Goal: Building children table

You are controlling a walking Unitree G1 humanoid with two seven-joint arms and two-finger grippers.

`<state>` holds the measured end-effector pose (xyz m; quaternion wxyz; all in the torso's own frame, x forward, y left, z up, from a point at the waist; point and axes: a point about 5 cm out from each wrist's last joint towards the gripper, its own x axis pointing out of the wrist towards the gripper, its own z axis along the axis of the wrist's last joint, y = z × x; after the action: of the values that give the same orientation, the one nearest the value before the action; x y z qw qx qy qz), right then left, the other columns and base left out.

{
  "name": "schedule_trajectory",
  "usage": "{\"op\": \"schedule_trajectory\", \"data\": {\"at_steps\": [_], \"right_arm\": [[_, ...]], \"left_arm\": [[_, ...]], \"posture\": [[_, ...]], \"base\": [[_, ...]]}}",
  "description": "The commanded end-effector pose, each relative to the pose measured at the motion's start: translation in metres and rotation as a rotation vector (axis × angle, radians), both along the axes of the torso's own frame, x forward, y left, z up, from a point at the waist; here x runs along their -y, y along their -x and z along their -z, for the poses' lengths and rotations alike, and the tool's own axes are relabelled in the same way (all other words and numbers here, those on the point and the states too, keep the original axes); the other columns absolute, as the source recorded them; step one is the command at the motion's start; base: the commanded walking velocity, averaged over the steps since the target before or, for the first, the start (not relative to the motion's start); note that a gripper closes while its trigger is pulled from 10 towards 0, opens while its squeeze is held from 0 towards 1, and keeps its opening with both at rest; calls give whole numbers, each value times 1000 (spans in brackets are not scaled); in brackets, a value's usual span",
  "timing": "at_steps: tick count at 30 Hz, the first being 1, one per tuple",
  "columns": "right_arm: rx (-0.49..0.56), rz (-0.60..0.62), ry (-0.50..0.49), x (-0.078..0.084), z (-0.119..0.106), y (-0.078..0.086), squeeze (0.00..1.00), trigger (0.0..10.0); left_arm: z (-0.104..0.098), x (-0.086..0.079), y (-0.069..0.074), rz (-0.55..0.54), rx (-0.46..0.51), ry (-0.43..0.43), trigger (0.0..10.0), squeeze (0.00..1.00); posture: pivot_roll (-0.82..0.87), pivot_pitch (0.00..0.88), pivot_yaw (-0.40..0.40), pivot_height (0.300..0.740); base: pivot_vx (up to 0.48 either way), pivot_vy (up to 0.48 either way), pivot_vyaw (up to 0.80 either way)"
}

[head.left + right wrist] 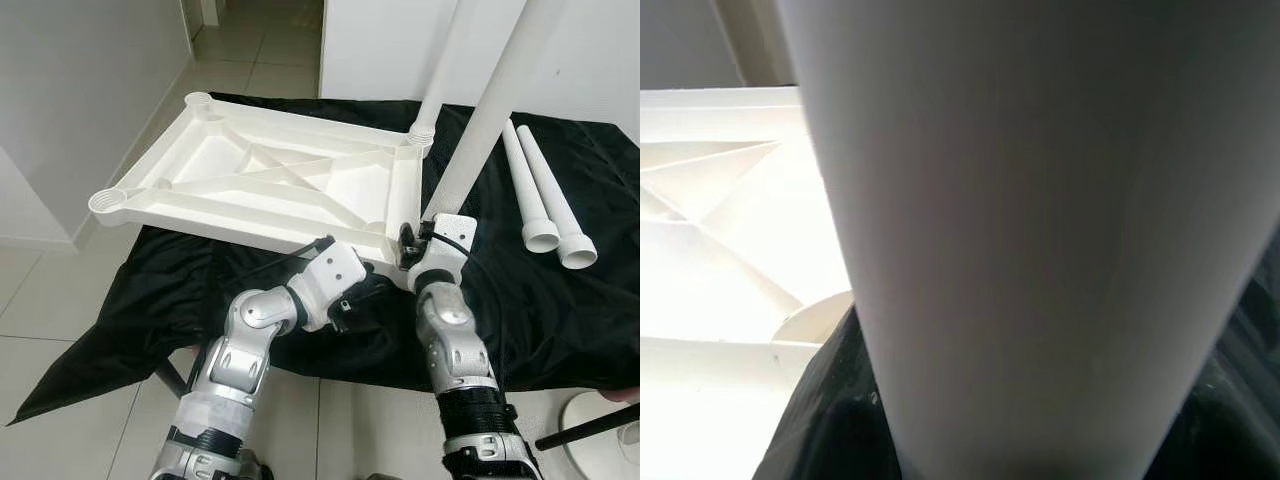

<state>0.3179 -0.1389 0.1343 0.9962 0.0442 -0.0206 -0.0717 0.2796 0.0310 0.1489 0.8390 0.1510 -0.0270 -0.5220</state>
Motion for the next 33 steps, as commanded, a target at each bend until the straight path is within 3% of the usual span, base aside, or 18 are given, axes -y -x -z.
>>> {"op": "schedule_trajectory", "data": {"at_steps": [1, 8, 9, 12, 13, 24, 25, 29, 32, 33], "right_arm": [[-31, -10, -21, -4, 7, 4, 0, 10000], [-10, 0, -19, -2, 2, 6, 0, 10000], [-3, -2, -29, -3, 0, 7, 953, 10000], [1, -3, -37, -3, -1, 7, 953, 10000], [17, -17, -36, -4, -4, 7, 1000, 10000], [51, -155, 35, 6, -8, 10, 1000, 10000], [51, -227, 45, 11, -7, 11, 35, 10000], [58, -407, 116, 20, -5, 13, 0, 10000], [58, -407, 116, 20, -5, 13, 0, 10000], [52, -500, 142, 22, -4, 13, 0, 10000]], "left_arm": [[-4, 0, -9, -240, 27, 97, 10000, 0], [-5, -2, -10, -244, 32, 96, 10000, 0], [-5, -2, -10, -245, 33, 96, 10000, 0], [-5, -2, -10, -245, 33, 96, 10000, 0], [-6, -2, -10, -245, 33, 96, 10000, 0], [-7, -3, -10, -247, 37, 94, 10000, 0], [-7, -4, -9, -248, 36, 92, 10000, 0], [-6, -5, -8, -245, 35, 87, 10000, 0], [-6, -5, -8, -245, 35, 87, 10000, 0], [-6, -5, -8, -240, 34, 86, 10000, 0]], "posture": [[-14, 0, -3, 740], [-10, 0, -2, 740], [-6, 0, 1, 740], [-6, 0, 1, 740], [-5, 0, 0, 740], [3, 0, 1, 740], [5, 0, 4, 740], [5, 0, 4, 740], [5, 0, 4, 740], [5, 0, 4, 740]], "base": [[0, 0, 0], [0, 0, 0], [0, 0, 0], [0, 0, 0], [0, 0, 0], [0, 0, 0], [0, 0, 0], [0, 0, 0], [0, 0, 0], [0, 0, 0]]}}
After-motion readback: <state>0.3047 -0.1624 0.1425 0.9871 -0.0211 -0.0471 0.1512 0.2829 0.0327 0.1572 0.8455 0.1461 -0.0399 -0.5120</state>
